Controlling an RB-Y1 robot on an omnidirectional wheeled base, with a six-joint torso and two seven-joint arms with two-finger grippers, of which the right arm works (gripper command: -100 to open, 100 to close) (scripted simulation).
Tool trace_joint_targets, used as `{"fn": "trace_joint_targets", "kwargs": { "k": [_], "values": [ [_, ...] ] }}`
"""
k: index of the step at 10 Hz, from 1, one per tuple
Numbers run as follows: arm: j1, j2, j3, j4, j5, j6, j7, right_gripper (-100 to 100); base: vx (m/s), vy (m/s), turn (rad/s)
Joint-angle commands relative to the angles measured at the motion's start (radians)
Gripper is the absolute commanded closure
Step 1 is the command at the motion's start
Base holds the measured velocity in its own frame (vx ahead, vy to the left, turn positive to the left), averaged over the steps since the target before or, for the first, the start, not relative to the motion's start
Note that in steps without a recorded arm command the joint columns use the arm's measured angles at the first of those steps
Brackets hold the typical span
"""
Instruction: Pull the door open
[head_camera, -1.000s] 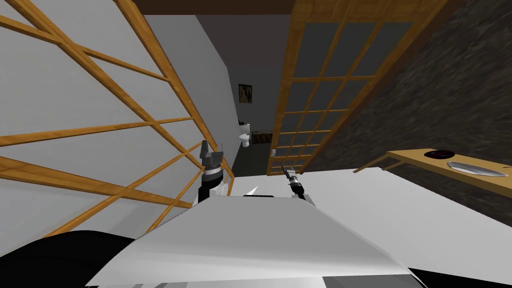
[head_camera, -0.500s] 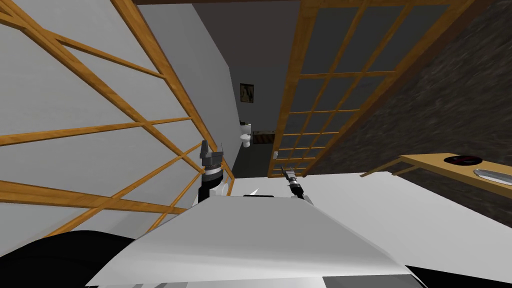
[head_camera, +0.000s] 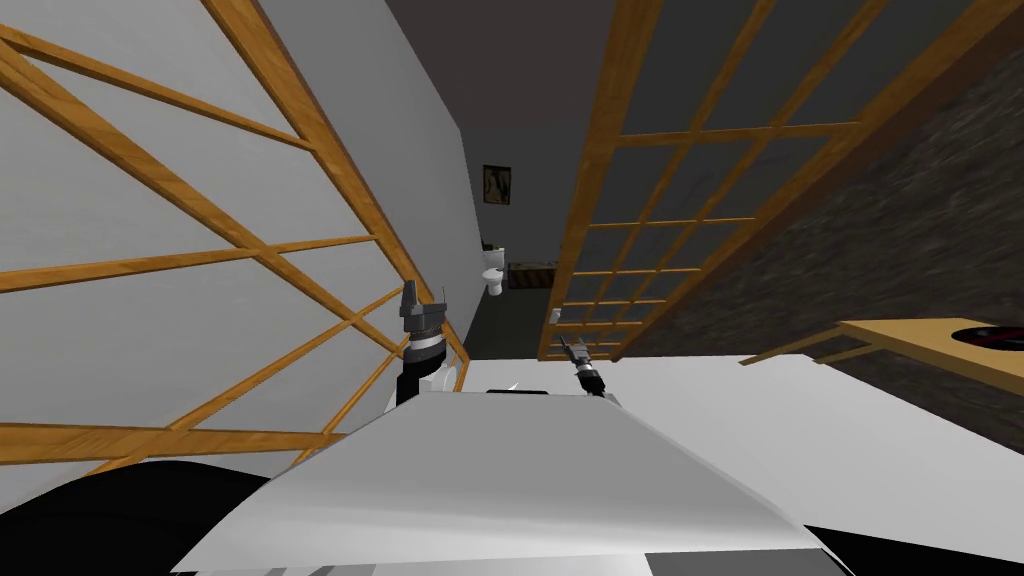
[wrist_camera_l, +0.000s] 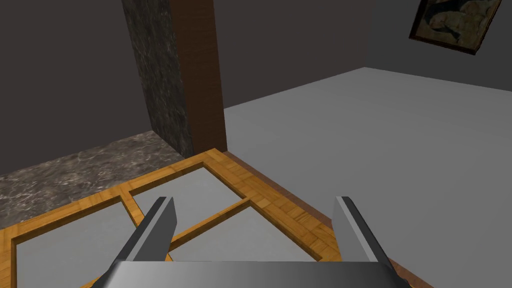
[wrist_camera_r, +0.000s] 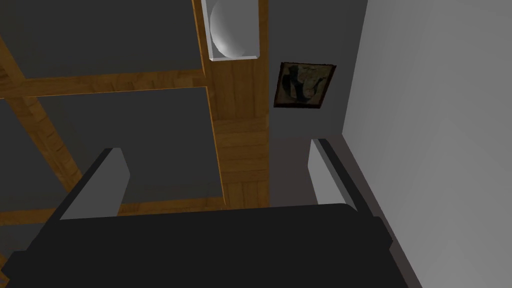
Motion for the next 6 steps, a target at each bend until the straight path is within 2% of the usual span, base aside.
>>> {"fn": "trace_joint_targets", "kwargs": {
  "k": [1,2,3,4,6],
  "values": [
    [-0.008,0.001,-0.008,0.028,0.008,-0.009,0.023,-100,0.086,-0.004,0.037],
    [-0.014,0.003,-0.013,0.048,0.014,-0.013,0.04,-100,0.102,0.002,0.051],
    [-0.016,0.0,-0.012,0.047,0.009,-0.014,0.03,-100,0.047,0.001,0.011],
    [-0.013,-0.013,-0.025,0.063,0.002,-0.028,0.03,-100,0.109,0.043,0.119],
    [-0.006,-0.03,-0.042,0.079,-0.007,-0.044,0.024,-100,0.198,0.047,0.114]
  ]
}}
